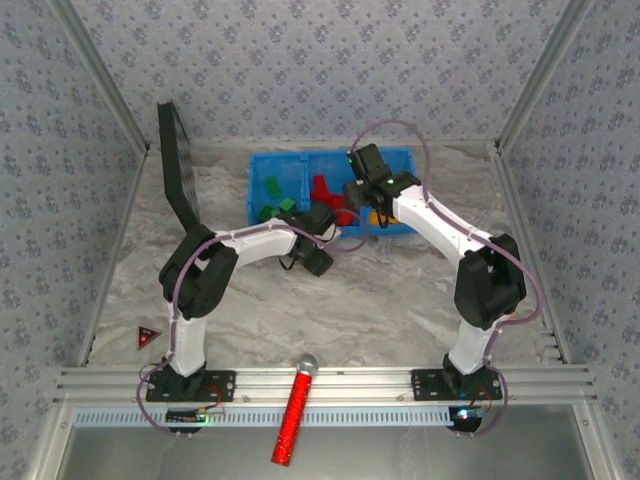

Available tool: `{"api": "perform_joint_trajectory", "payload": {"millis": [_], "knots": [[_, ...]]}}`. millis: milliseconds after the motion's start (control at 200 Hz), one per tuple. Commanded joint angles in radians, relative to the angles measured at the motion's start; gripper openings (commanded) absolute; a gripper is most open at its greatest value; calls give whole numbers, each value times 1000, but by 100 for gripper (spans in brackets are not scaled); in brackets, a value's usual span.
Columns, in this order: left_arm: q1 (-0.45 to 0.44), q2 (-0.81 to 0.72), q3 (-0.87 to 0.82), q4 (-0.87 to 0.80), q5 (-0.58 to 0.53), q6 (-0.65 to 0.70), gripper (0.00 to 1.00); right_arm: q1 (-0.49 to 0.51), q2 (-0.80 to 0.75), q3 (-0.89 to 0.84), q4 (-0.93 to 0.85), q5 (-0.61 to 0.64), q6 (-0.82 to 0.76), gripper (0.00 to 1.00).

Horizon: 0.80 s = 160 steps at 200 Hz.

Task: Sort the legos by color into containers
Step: Pick up the lego from the center of the table.

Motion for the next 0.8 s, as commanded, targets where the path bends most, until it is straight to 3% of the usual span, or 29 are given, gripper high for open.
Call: {"api": "perform_joint_trajectory", "payload": {"millis": [0, 345, 470, 605, 795], "knots": [[-2, 26, 32, -46, 50, -5, 69, -11, -37, -15, 13, -13, 26, 69], [-26, 39, 29, -123, 88, -102, 33, -39, -81, -65, 24, -31, 31, 68], [-49, 17, 13, -154, 63, -149, 29, -81, -176, -160, 82, -127, 55, 69], [-74, -31, 10, -155, 66, -176, 26, -119, -292, -264, 70, -143, 90, 69], [-67, -80, 154, -165, 19, -185, 25, -190, -461, -453, 39, -162, 145, 70]]}}
